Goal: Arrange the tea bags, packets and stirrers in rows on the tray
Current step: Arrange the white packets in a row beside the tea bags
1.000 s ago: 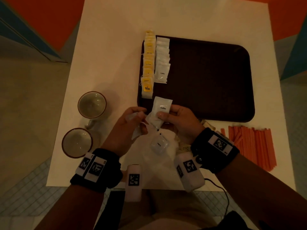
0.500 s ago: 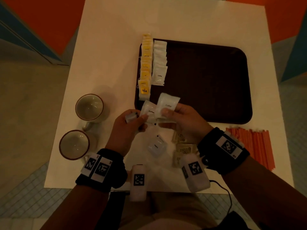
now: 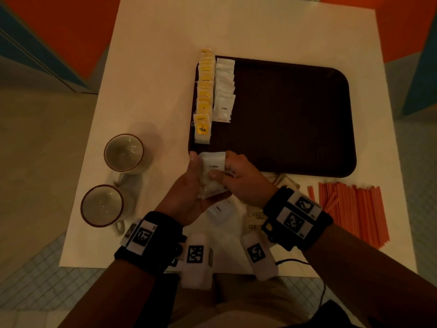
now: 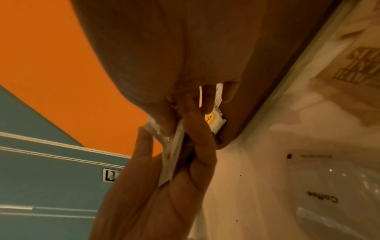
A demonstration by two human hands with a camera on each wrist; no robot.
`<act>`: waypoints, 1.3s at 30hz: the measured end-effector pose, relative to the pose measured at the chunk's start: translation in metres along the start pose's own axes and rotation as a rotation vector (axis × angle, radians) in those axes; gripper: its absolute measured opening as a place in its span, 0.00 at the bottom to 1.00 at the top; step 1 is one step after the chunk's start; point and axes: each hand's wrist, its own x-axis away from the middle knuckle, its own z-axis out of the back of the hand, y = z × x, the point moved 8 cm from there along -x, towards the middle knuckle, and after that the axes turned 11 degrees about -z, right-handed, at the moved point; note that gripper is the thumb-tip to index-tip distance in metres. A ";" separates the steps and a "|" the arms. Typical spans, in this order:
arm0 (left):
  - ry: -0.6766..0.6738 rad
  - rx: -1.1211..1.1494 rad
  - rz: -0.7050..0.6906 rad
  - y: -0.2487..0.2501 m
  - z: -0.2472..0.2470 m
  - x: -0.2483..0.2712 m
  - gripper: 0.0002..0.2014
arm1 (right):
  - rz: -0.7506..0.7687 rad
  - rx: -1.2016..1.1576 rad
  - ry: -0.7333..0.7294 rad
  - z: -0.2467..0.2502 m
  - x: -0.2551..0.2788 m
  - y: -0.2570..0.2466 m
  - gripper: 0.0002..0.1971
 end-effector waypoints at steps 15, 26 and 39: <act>-0.048 0.149 -0.042 0.007 0.004 -0.008 0.36 | -0.186 -0.164 -0.367 0.002 0.020 0.001 0.15; 0.213 0.125 -0.154 0.018 0.057 -0.007 0.11 | -0.101 0.620 -0.169 -0.009 -0.006 0.048 0.23; 0.186 0.122 -0.138 0.004 0.061 -0.009 0.21 | 0.055 0.569 -0.035 -0.023 -0.007 0.030 0.08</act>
